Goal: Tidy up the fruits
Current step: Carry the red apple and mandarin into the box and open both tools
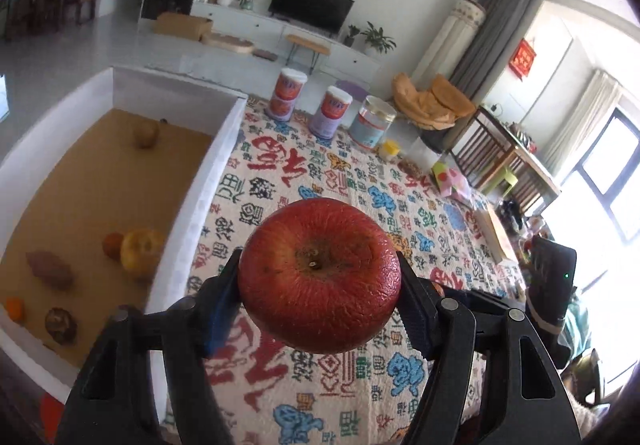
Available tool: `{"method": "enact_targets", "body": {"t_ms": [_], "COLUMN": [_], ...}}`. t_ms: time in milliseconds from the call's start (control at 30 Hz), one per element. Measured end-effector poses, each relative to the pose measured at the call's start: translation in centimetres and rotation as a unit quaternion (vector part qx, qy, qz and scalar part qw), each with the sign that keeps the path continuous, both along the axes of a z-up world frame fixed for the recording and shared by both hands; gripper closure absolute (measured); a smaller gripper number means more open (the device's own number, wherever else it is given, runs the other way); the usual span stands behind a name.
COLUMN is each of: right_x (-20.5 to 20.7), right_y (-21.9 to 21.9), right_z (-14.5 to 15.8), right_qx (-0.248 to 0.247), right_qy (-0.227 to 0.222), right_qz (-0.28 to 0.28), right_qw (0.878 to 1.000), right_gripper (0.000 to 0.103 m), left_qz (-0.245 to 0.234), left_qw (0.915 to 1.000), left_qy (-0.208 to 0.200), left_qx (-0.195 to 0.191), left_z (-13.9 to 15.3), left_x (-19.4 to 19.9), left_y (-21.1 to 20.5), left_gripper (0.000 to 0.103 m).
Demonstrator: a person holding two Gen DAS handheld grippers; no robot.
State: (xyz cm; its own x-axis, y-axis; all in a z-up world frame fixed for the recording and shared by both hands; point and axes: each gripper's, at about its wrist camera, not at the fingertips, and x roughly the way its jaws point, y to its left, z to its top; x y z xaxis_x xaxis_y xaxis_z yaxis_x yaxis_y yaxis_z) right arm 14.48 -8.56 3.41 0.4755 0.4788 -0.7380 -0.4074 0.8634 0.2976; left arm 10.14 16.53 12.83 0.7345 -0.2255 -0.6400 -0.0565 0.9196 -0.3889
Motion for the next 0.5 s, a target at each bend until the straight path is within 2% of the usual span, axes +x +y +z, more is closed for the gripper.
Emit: {"method": "enact_targets", "body": {"t_ms": [100,167,267,333,500], "right_x": [0.5,0.3,-0.3,-0.7,-0.4], "right_y": [8.5,14.4,22.2,26.9,34.9], "right_z": [2.2,3.1,3.3,2.5,-1.5], "right_qx": [0.026,0.034,0.03,0.0,-0.084], "right_qy": [0.003,0.012,0.033,0.036,0.049], "right_qz": [0.092,0.153,0.228,0.268,0.302], "right_qw": [0.995,0.988,0.973,0.963,0.948], "right_gripper": [0.072,0.072,0.072,0.072,0.072], "left_qz": [0.075,0.116,0.156,0.167,0.181], "left_qw": [0.9969,0.9918,0.9825,0.9761,0.9608], "left_qy": [0.006,0.03,0.088,0.125,0.202], "left_qx": [0.022,0.045,0.052,0.06,0.058], "left_z": [1.5,0.7,-2.7,-5.6,-12.0], "left_x": [0.2,1.4,4.4,6.5,9.7], "left_y": [6.7,10.5,15.3,17.4,20.6], "left_gripper": [0.032,0.032,0.032,0.032,0.032]}}
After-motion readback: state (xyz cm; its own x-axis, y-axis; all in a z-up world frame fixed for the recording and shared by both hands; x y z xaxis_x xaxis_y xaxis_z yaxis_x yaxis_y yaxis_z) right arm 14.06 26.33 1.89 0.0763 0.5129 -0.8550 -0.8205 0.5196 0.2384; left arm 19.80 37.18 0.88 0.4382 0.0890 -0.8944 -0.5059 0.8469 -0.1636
